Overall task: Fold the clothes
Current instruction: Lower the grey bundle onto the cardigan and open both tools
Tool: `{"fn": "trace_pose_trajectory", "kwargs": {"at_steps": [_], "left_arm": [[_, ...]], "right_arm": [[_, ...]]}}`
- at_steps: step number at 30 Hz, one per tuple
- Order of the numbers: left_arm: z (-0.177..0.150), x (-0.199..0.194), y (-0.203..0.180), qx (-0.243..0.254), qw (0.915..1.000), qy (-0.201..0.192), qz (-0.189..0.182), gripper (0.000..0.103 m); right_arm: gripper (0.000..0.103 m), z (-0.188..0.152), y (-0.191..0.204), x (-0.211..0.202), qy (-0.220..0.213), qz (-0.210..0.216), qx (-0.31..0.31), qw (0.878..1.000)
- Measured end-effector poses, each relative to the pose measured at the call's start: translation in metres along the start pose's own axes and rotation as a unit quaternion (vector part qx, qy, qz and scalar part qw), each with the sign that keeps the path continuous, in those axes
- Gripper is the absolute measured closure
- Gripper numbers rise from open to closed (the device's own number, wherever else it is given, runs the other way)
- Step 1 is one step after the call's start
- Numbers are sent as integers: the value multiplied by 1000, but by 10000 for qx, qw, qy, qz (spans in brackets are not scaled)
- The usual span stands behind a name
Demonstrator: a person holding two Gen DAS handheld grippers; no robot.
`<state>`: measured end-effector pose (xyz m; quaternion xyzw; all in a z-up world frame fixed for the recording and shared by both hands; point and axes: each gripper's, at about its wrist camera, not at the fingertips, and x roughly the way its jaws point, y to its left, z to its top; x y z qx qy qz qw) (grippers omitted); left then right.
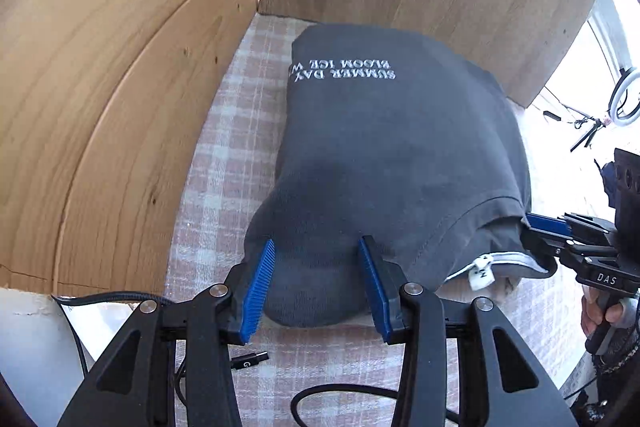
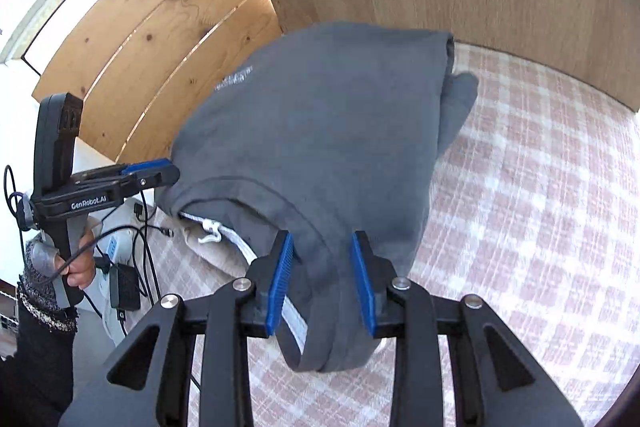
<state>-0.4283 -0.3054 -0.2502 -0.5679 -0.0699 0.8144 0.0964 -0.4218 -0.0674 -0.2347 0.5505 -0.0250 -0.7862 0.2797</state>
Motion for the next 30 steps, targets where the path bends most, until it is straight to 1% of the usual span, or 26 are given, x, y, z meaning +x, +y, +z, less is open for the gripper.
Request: {"fn": "trace_pose_trajectory", "kwargs": {"at_steps": [1, 2, 4, 5, 7, 9, 11, 12, 14, 16, 17, 18, 20, 21, 23, 24, 25, 27, 29, 30], "left_arm": [[-3, -8, 0, -20, 9999, -86, 67, 60], [-5, -16, -1, -42, 9997, -182, 133, 63], [-10, -33, -1, -85, 9989, -373, 265, 63], [-13, -46, -5, -39, 9983, -540, 229, 61], [-16, -64, -16, 95, 9970, -769, 28, 58], [-13, -63, -30, 344, 9959, -840, -21, 57], [-7, -44, -41, 574, 9957, -721, 8, 56], [-7, -32, -43, 664, 9962, -539, 183, 56], [-7, -8, -46, 841, 9948, -165, 545, 55], [-6, -7, -36, 661, 9966, -10, 486, 55], [-8, -18, -31, 511, 9979, -109, 382, 56], [-12, -32, -29, 495, 9976, -263, 409, 56], [-24, -48, -30, 641, 9961, -393, 469, 53], [-30, -56, -30, 716, 9951, -457, 499, 52], [-37, -54, -28, 722, 9959, -381, 398, 51], [-37, -49, -30, 785, 9953, -322, 477, 51], [-38, -43, -32, 851, 9944, -262, 561, 51], [-37, -34, -38, 953, 9927, -278, 684, 51], [-35, -27, -44, 1116, 9912, -290, 657, 51], [-32, -22, -46, 1208, 9897, -267, 725, 51]], "right_arm": [[72, -5, 2, -3, -1, -102, -9, 9999], [72, -9, 4, -12, -66, -177, -34, 9998], [72, -15, 9, -41, -341, -311, -126, 9989], [66, -17, 12, -51, -464, -378, -175, 9981], [58, -21, 19, -63, -620, -427, -247, 9969], [58, -22, 23, -58, -592, -435, -238, 9970], [58, -18, 25, -42, -437, -432, -186, 9979], [58, -16, 26, -29, -330, -406, -179, 9985], [58, -15, 28, -21, -208, -540, -227, 9981], [58, -15, 30, -16, -113, -733, -294, 9968], [58, -15, 31, -14, -66, -829, -328, 9960], [58, -16, 33, -19, -128, -829, -379, 9958], [58, -21, 43, -33, -321, -691, -581, 9954], [58, -23, 46, -36, -354, -697, -658, 9948], [58, -27, 49, -34, -312, -772, -709, 9940], [58, -28, 48, -30, -236, -701, -653, 9951], [58, -29, 45, -25, -156, -587, -558, 9966], [58, -33, 48, -20, -109, -241, -483, 9985], [58, -39, 57, -15, -110, 99, -550, 9984], [58, -41, 63, -11, -97, 179, -639, 9977]]}}
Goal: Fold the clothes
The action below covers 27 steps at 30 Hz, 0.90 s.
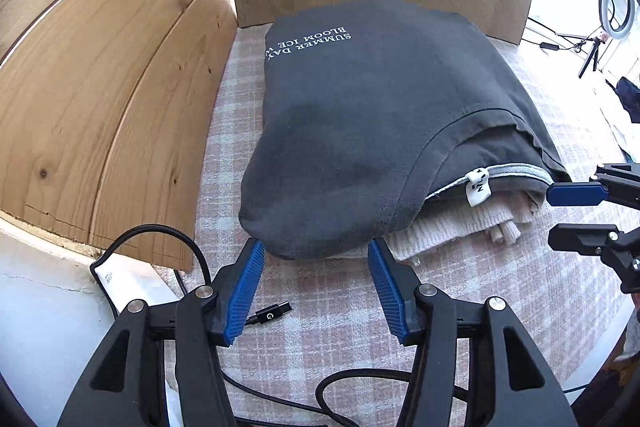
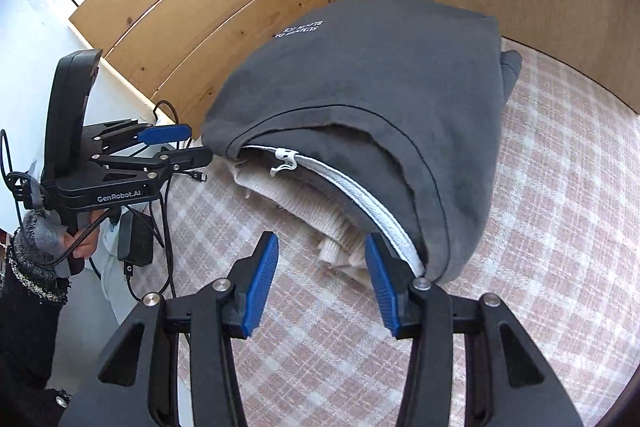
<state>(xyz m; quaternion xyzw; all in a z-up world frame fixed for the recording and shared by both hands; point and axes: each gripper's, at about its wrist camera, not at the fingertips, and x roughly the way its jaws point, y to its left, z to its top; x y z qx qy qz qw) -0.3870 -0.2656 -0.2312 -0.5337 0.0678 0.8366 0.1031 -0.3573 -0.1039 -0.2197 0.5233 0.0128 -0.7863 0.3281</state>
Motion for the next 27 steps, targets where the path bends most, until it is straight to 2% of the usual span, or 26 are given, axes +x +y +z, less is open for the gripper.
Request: {"fn": "trace_pose_trajectory", "kwargs": {"at_steps": [1, 2, 4, 6, 8, 11, 14, 18, 22, 25, 27], "left_arm": [[3, 5, -2, 98, 9999, 45, 46, 57], [9, 10, -3, 166, 9998, 77, 13, 71], [18, 11, -1, 115, 9998, 71, -113, 85], [26, 8, -1, 122, 9998, 45, -153, 90], [32, 0, -2, 190, 9997, -14, -144, 93], [39, -16, -1, 238, 9992, -113, -288, 94], [45, -25, -5, 314, 9992, -235, -52, 94], [28, -34, -7, 454, 9981, -232, -344, 93], [10, -24, -24, 928, 9951, -176, -307, 72], [12, -2, -35, 1242, 9923, -35, -13, 73], [13, 11, -39, 1422, 9898, 57, 88, 87]], "right_arm": [[58, 0, 6, 4, 22, 71, -89, 9999], [59, 1, 11, 8, 24, 124, -173, 9998], [61, 5, 17, 18, 72, 273, -228, 9993], [69, 13, 20, 29, 116, 487, -191, 9986], [70, 22, 23, 41, 158, 489, -227, 9984], [72, 32, 26, 52, 190, 529, -250, 9981], [72, 38, 27, 56, 165, 698, -235, 9971], [72, 38, 24, 58, 191, 791, -215, 9965], [72, 43, 11, 47, 38, 788, -34, 9969], [72, 49, 4, 40, 44, 756, -8, 9971], [72, 53, 3, 37, 19, 721, -20, 9974]]}}
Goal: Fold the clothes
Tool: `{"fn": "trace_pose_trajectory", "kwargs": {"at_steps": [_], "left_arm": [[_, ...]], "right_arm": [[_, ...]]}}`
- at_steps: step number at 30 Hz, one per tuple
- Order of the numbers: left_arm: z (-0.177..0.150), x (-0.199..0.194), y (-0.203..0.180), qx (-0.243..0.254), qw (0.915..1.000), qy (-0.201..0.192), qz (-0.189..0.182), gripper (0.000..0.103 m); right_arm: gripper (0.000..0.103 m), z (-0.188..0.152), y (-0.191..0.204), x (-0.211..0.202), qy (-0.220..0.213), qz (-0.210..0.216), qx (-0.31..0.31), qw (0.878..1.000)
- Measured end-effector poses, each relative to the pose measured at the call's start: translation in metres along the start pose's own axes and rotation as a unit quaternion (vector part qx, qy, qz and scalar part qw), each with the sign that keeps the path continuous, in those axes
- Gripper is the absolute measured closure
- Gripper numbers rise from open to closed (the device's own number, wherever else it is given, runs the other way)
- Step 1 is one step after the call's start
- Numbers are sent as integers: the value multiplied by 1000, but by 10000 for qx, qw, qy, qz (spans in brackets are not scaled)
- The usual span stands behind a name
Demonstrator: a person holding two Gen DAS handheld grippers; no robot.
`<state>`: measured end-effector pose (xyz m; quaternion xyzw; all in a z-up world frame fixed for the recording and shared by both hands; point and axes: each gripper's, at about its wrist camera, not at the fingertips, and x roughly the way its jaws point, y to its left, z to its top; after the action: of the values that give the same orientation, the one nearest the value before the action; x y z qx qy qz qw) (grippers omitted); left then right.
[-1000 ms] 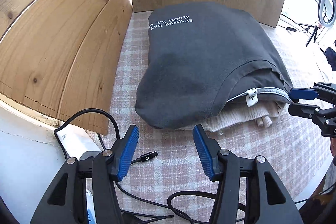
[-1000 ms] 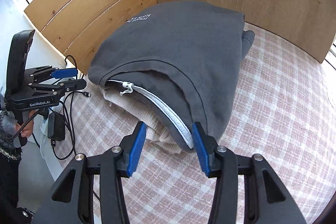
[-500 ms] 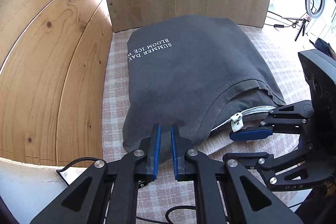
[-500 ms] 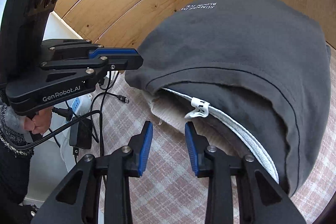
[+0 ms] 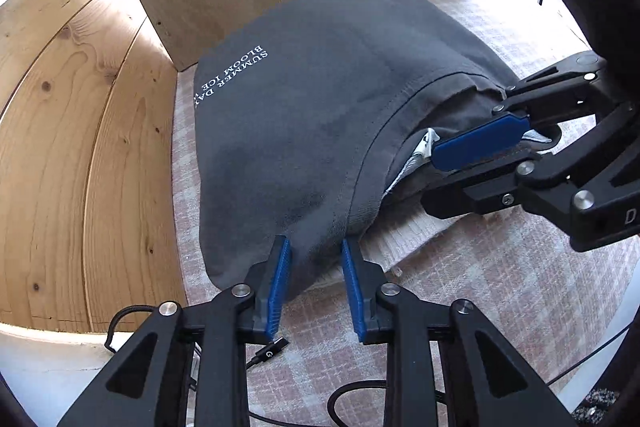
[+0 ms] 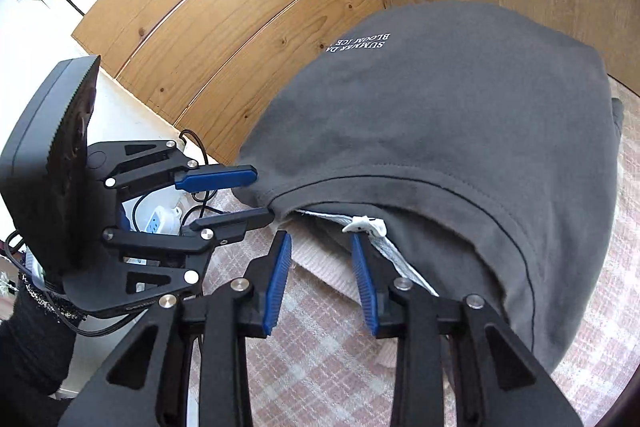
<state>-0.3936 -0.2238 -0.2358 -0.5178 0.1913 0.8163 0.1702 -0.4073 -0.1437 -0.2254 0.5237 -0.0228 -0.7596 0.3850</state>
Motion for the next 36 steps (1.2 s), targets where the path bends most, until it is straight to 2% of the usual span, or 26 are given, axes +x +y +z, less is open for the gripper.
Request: {"fn": "trace_pose_trajectory", "kwargs": {"at_steps": [3, 7, 10, 15, 17, 19, 21, 23, 26, 28, 30, 32, 33, 36], "left_arm": [[6, -6, 12, -216, 9996, -22, -161, 96], [16, -23, 38, -609, 9964, -159, -567, 97], [23, -36, 44, -613, 9955, -172, -696, 97], [28, -53, 48, -512, 9975, -249, -421, 89], [25, -61, 50, -519, 9973, -348, -382, 81], [20, -66, 52, -595, 9970, -359, -351, 80], [17, -60, 50, -574, 9975, -283, -289, 80], [13, -50, 46, -643, 9967, -179, -469, 80], [5, -25, 34, -565, 9954, -50, -769, 76], [-2, 9, 36, -640, 9962, 453, -389, 76], [-12, 33, 45, -831, 9932, 805, -98, 76], [-17, 27, 54, -1125, 9907, 696, -307, 76], [-18, 19, 57, -1231, 9899, 591, -378, 77], [-17, -22, 57, -1420, 9884, 58, -538, 76]], "right_arm": [[72, -1, 4, -2, 2, -65, -95, 9999], [72, -8, 11, 0, 84, 187, -103, 9997], [72, -9, 16, 12, 132, 189, -243, 9994], [72, -4, 18, 21, 124, 71, -337, 9993], [72, -4, 18, 16, 92, 136, -331, 9993], [72, -4, 17, 12, 82, 138, -352, 9993], [72, -5, 17, 10, 201, 207, -298, 9991], [72, -8, 18, 0, 179, 393, -229, 9988], [72, -14, 14, -30, -223, 315, -120, 9992], [72, -17, 4, -48, -572, -160, -83, 9982], [71, -21, -18, -51, -541, -540, 234, 9968], [71, -28, -42, -39, 22, -521, 602, 9968], [71, -33, -46, -41, 131, -519, 606, 9967], [71, -44, -37, -73, -84, -568, 447, 9973]]}}
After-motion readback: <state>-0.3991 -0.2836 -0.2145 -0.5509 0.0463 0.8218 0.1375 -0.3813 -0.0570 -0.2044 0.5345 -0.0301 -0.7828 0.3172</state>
